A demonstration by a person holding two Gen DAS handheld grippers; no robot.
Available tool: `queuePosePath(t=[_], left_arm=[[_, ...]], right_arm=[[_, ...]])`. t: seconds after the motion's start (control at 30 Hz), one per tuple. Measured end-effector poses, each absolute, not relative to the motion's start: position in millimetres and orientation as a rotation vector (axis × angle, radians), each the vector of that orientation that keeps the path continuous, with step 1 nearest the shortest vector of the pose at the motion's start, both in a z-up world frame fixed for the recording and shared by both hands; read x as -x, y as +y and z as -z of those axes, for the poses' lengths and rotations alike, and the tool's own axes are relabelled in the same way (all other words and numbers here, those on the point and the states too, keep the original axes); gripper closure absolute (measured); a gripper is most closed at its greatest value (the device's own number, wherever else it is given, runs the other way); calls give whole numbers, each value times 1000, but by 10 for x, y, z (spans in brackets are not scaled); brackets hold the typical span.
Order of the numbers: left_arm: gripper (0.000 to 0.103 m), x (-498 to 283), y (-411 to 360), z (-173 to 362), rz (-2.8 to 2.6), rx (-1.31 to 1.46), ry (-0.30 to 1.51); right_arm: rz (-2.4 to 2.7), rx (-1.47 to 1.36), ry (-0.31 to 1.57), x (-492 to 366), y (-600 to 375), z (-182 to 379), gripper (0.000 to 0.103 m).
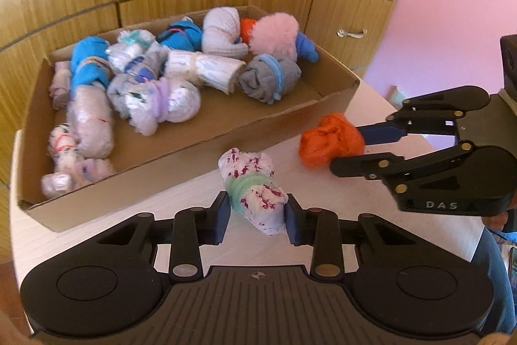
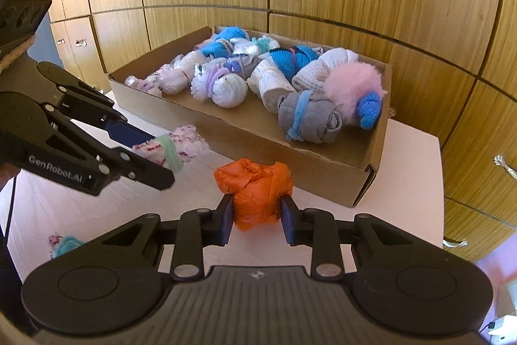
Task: Organize objects
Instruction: 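Carry both held socks over the tray and lower them in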
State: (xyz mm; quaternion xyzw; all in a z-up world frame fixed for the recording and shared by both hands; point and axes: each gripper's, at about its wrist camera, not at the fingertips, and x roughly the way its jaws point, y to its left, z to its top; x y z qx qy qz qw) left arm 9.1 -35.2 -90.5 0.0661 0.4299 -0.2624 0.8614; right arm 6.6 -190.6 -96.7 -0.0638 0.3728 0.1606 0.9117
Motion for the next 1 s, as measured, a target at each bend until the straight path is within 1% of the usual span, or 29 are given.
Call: queuePosePath(t=[0.27,0.57,0.77,1.0], left_arm=[[61,-72,-87,622,523,-128,862],[61,-339,93,337,521,-145,865],[61,-490,129,277,520,-159,864],[61,-548,103,345,519,-160,869]], right_arm=[[-349,127,735,-36,-1894,718,76],[-382,128,715,-270,-1825,385,76],[-393,135,714,-414,-1735,340,76],[-406,148,732,-506,-1645,414,75]])
